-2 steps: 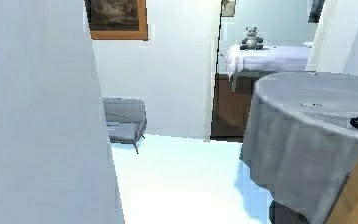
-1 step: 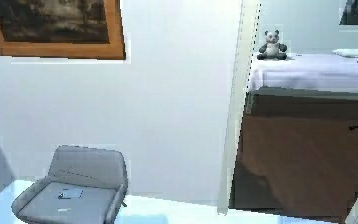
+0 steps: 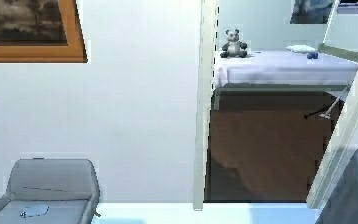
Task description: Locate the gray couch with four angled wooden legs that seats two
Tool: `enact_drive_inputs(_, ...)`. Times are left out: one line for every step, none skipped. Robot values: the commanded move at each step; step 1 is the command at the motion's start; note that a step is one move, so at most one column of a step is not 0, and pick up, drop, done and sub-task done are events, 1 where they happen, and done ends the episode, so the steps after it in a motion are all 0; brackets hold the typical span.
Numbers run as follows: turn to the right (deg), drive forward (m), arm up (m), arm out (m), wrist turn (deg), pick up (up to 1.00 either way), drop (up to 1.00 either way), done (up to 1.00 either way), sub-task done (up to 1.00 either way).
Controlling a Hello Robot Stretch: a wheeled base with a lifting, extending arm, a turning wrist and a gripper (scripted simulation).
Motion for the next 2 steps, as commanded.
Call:
enact_drive_inputs(0.0,0.15,0.0,0.0,0.0,0.0,0.0,0.0,0.0)
enact_drive_inputs(-45.0,0.0,0.0,0.0,0.0,0.0,0.0,0.0,0.0)
